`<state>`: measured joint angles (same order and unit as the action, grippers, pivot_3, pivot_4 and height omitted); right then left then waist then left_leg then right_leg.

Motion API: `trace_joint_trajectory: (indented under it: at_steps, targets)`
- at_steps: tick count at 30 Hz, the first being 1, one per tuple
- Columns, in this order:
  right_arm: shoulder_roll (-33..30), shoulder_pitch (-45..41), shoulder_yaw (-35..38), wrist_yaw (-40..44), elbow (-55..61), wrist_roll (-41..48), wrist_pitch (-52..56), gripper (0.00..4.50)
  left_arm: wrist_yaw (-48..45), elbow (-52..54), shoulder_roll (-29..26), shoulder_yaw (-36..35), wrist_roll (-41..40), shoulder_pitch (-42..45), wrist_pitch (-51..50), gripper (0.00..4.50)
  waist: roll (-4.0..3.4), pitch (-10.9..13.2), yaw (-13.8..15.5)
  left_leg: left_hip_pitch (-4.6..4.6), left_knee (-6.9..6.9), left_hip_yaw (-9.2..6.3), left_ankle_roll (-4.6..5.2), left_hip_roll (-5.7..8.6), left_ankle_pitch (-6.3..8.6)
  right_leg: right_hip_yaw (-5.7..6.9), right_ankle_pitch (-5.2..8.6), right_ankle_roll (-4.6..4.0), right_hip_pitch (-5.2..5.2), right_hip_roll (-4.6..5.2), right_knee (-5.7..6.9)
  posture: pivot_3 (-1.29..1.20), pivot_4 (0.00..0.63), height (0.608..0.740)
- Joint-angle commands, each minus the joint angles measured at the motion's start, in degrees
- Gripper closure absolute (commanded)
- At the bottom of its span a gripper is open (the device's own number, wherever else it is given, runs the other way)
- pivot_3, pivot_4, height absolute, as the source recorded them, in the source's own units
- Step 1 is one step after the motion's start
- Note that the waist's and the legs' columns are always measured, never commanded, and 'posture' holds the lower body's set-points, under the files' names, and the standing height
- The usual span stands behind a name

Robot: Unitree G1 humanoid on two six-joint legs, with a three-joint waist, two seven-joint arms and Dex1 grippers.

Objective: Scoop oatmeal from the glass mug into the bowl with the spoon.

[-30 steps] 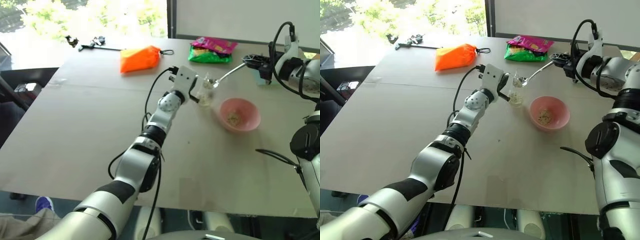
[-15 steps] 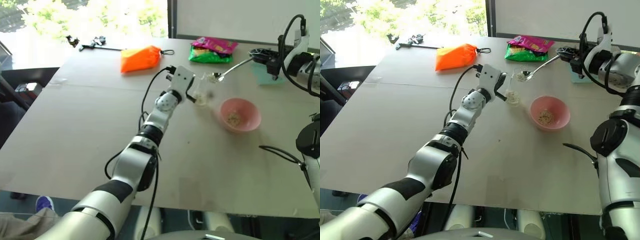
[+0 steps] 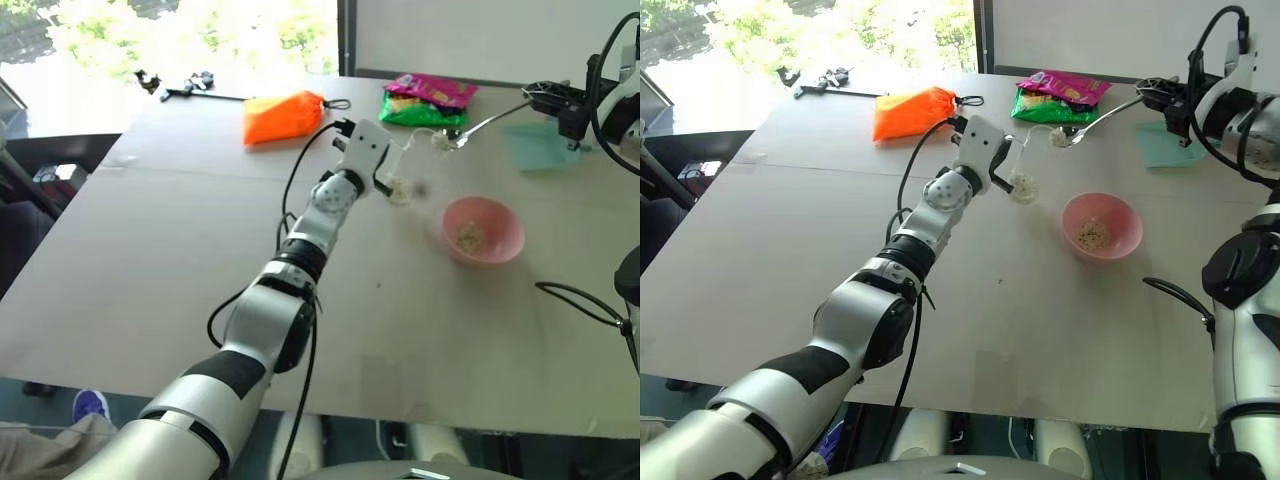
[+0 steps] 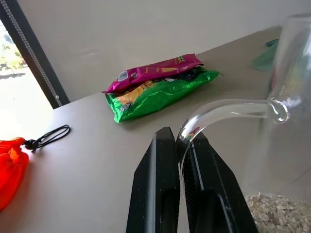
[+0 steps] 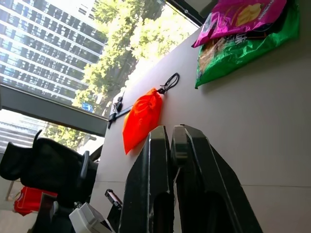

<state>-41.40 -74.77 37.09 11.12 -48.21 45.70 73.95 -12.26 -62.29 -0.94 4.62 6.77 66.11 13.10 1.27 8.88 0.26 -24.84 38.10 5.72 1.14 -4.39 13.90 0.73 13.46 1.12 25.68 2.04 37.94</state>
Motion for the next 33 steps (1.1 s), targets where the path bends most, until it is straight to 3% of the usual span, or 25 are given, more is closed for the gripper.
trace_joint_trajectory:
  at_steps: [1, 20, 26, 33]
  targets:
    - [-3.0, -0.6, 2.0, 1.3, 1.6, 0.9, 1.0, 4.50, 0.5, 0.6, 0.5, 0.4, 0.7, 3.0, 2.5, 4.46, -0.01, 0.0, 0.4, 0.01, 0.00, 0.00, 0.00, 0.00, 0.00, 0.00, 0.00, 0.00, 0.00, 0.00, 0.00, 0.00, 0.150, 0.740]
    - [-9.3, 12.6, 2.7, 7.1, 14.2, 1.4, 10.7, 4.50, 0.3, -2.3, 2.9, 1.8, 3.0, 5.2, 3.6, 4.46, -0.03, 0.0, 0.6, 0.02, 0.03, -0.01, 0.00, 0.05, 0.00, -0.05, 0.01, 0.01, 0.00, 0.00, 0.03, 0.00, 0.150, 0.740]
    - [-10.9, 21.5, -5.7, 14.2, 22.5, -1.6, 4.5, 4.50, 0.0, -1.5, 3.3, 2.8, 3.5, 4.2, 4.0, 4.46, -0.08, 0.0, 0.5, 0.03, 0.07, -0.01, -0.01, 0.06, 0.00, -0.08, 0.01, 0.02, -0.01, 0.00, 0.05, 0.00, 0.150, 0.740]
    - [-11.6, 30.9, -17.0, 23.5, 45.6, -5.6, -9.8, 4.50, -0.2, -0.6, 2.3, 2.9, 3.5, 3.1, 4.2, 4.46, -0.24, -0.1, 0.3, 0.10, 0.11, -0.10, -0.01, 0.08, -0.01, -0.11, 0.01, 0.04, -0.01, -0.05, 0.15, 0.00, 0.150, 0.740]
